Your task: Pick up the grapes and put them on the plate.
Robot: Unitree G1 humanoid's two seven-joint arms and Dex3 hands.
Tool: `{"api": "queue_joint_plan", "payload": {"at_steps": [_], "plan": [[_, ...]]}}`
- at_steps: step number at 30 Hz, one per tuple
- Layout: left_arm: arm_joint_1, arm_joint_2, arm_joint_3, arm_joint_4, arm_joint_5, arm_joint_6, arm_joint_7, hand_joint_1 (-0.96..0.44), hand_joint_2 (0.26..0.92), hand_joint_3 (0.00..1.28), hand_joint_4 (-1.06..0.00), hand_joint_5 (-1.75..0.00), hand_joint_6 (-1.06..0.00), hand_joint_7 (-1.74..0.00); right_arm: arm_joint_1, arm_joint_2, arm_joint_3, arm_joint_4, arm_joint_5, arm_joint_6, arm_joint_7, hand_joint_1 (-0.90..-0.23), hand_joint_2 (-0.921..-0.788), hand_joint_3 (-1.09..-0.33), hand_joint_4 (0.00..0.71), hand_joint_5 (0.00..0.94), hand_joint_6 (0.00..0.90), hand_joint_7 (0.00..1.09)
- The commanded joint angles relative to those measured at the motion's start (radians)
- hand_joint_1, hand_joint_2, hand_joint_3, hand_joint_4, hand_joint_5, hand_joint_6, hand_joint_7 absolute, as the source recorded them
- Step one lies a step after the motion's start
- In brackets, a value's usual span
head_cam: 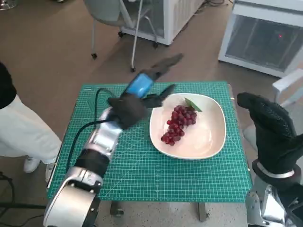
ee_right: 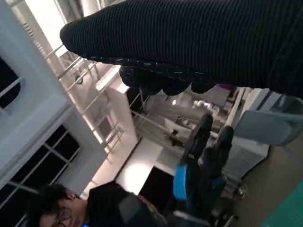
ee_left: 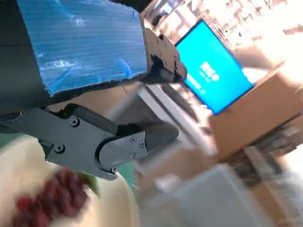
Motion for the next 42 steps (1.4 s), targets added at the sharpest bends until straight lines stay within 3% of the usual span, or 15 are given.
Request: {"api": "queue_joint_plan", "payload": {"at_steps": [1, 10, 18, 38, 42], "plan": [[0.19, -0.007, 0.188, -0.213, -0.299, -0.055, -0.199, -0.73, 0.921, 0.72, -0.09, -0.01, -0.21, -0.03, -0.011, 0.019, 0.015, 0.045, -0.023, 0.003, -0.012, -0.674, -0.921, -0.629, 0.268, 0.0, 0.291, 0.01], [0.366, -0.026, 0.232, -0.501, -0.44, 0.047, -0.244, -0.72, 0.921, 0.61, -0.11, -0.01, -0.22, -0.04, -0.033, 0.028, 0.026, 0.061, -0.036, 0.003, -0.014, -0.673, -0.921, -0.639, 0.268, 0.0, 0.291, 0.01], [0.479, -0.03, 0.237, -0.637, -0.425, 0.052, -0.215, -0.7, 0.921, 0.57, -0.1, 0.0, -0.2, -0.05, -0.051, 0.026, 0.032, 0.08, -0.026, 0.005, -0.002, -0.683, -0.921, -0.643, 0.272, 0.002, 0.292, 0.01], [0.589, -0.066, 0.229, -0.714, -0.383, -0.029, -0.212, -0.66, 0.921, 0.55, -0.11, -0.01, -0.19, -0.1, -0.073, 0.026, 0.064, 0.114, -0.037, 0.006, 0.022, -0.666, -0.921, -0.655, 0.277, 0.002, 0.286, 0.01], [0.592, -0.071, 0.225, -0.719, -0.379, -0.036, -0.21, -0.66, 0.921, 0.55, -0.12, -0.01, -0.07, -0.34, -0.073, 0.022, 0.064, 0.116, -0.039, 0.008, 0.025, -0.664, -0.921, -0.66, 0.277, 0.002, 0.287, 0.01]]}}
